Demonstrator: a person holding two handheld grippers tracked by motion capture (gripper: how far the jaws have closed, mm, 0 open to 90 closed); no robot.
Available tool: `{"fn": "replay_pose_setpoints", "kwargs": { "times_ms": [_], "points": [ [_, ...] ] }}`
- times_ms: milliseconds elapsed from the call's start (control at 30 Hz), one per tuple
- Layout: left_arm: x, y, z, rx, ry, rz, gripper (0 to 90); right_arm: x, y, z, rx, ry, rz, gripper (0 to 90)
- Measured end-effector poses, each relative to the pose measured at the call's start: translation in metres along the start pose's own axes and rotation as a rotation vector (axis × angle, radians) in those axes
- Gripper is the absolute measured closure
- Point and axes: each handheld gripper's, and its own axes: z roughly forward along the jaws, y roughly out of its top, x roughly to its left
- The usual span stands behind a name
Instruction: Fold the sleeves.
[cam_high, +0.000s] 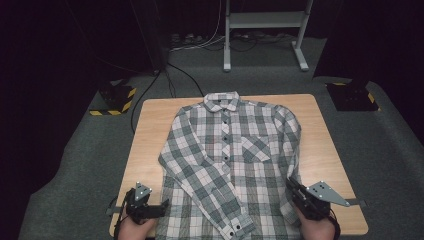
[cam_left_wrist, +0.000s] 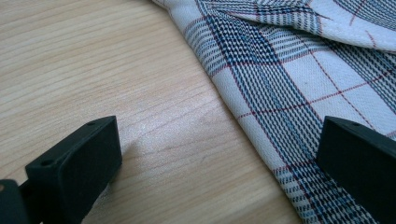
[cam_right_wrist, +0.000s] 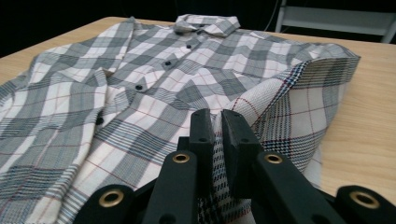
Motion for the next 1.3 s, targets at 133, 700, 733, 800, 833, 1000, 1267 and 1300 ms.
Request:
{"fn": "replay_pose_setpoints", "kwargs": {
  "times_ms": [133,700,733,800,833,1000,1267,1300],
  "points": [
    [0.0,0.0,0.0,0.001,0.0,0.0,0.2,0.007,0.003,0.006,0.006,0.019,-0.015,82.2],
    [0.0,0.0,0.0,0.001,-0.003,0.001,0.3,0.028,0.011,0.026,0.009,0.053,-0.058,84.5],
    [0.0,0.0,0.0,0.0,-0.003,0.001,0.2,0.026,0.011,0.025,0.012,0.05,-0.057,84.3],
    [0.0,0.0,0.0,0.0,-0.003,0.001,0.2,0.022,0.008,0.024,0.019,0.038,-0.052,83.2],
    [0.0,0.0,0.0,0.0,-0.003,0.001,0.2,0.02,0.006,0.024,0.025,0.032,-0.049,82.5],
    [0.0,0.0,0.0,0.0,-0.003,0.001,0.2,0.009,-0.005,0.021,0.074,-0.005,-0.026,74.9],
    [0.0,0.0,0.0,0.001,-0.003,0.001,0.2,-0.008,-0.026,0.017,0.167,-0.061,0.029,57.3],
    [0.0,0.0,0.0,0.0,-0.003,0.002,0.2,-0.009,-0.028,0.018,0.18,-0.061,0.038,56.0]
  ]
}}
